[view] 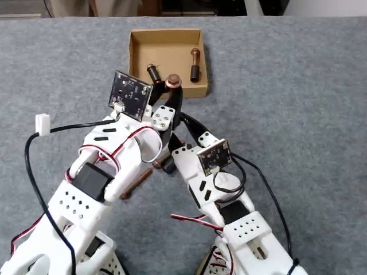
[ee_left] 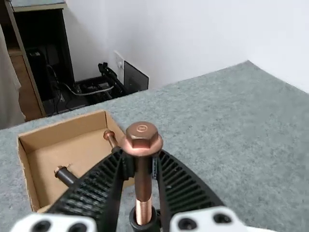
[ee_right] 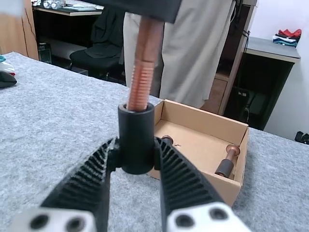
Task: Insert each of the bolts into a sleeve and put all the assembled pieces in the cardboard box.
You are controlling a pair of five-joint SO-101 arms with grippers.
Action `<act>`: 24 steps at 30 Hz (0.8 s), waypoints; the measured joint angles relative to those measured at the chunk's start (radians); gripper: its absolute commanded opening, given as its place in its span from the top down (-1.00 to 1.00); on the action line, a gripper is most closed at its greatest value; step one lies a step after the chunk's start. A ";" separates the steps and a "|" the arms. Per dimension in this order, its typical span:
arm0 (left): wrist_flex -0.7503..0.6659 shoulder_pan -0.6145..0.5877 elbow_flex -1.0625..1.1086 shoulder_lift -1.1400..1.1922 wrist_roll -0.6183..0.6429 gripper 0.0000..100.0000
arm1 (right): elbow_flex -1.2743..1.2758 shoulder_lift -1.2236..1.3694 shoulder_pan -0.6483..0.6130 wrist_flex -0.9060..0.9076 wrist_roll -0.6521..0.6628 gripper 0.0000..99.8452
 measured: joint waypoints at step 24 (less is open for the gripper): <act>0.140 -0.074 0.023 0.000 0.187 0.70 | 0.000 0.000 -0.003 0.000 0.000 1.00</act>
